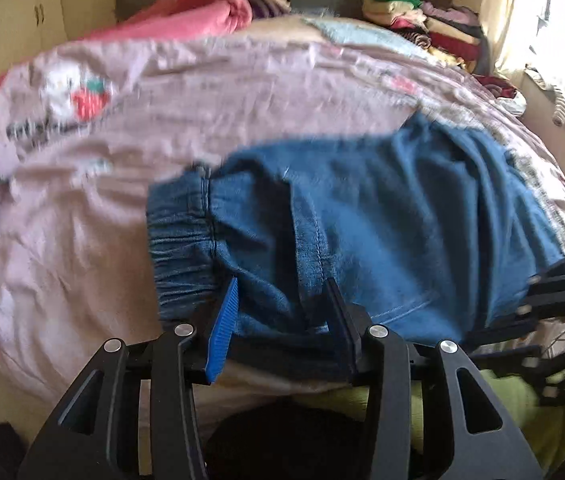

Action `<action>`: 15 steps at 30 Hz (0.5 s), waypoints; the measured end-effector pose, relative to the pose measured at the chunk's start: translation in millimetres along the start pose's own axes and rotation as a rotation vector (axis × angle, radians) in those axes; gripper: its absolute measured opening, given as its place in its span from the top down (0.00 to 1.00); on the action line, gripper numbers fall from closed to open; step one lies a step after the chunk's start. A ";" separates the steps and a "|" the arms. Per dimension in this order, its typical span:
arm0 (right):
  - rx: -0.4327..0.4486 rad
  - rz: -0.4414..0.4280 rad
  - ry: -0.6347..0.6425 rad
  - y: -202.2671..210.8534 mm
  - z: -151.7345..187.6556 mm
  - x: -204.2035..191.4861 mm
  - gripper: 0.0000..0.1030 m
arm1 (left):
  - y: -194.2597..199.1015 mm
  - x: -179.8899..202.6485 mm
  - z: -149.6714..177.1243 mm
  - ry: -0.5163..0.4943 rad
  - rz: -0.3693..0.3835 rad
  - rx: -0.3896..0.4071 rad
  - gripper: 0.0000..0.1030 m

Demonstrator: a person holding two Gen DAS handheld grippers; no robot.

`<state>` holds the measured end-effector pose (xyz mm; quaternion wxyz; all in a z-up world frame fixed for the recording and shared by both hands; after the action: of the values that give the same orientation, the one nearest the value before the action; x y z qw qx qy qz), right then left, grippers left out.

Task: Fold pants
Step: 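Lift the pants with both grippers and fold them over onto themselves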

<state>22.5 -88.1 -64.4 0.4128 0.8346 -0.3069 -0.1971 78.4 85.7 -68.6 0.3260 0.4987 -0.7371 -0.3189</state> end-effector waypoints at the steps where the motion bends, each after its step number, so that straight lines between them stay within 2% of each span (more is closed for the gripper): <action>1: 0.010 0.000 -0.001 3.6 -1.2 -0.4 0.88 | -0.3 -0.2 3.2 -0.005 0.001 0.007 0.59; 4: 0.060 0.036 -0.021 14.5 -8.6 4.2 0.76 | 2.9 -0.4 6.1 -0.008 0.010 0.021 0.59; 8: 0.068 0.079 -0.070 8.8 -19.0 14.0 0.66 | 2.8 -2.5 8.2 -0.001 0.021 0.033 0.59; 14: -0.081 0.173 -0.115 -34.6 -10.7 23.0 0.66 | 1.6 -4.9 7.4 0.005 0.038 0.048 0.59; 15: -0.080 0.178 -0.116 -36.8 -9.7 22.5 0.65 | 0.8 -5.2 7.6 0.008 0.043 0.050 0.59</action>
<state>57.5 -80.4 -90.3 0.4434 0.7740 -0.3950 -0.2197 73.5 91.9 -73.2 0.3230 0.4921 -0.7540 -0.2915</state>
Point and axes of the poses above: each gripper's, at about its wrist camera, not at the fingertips, and y roughly against the way its jaws point, x to its right, z to its underside, the point moved 2 cm from there along -y, roughly the way its jaws point, and after that the axes turned 10 degrees about z, right-handed, at the moved point
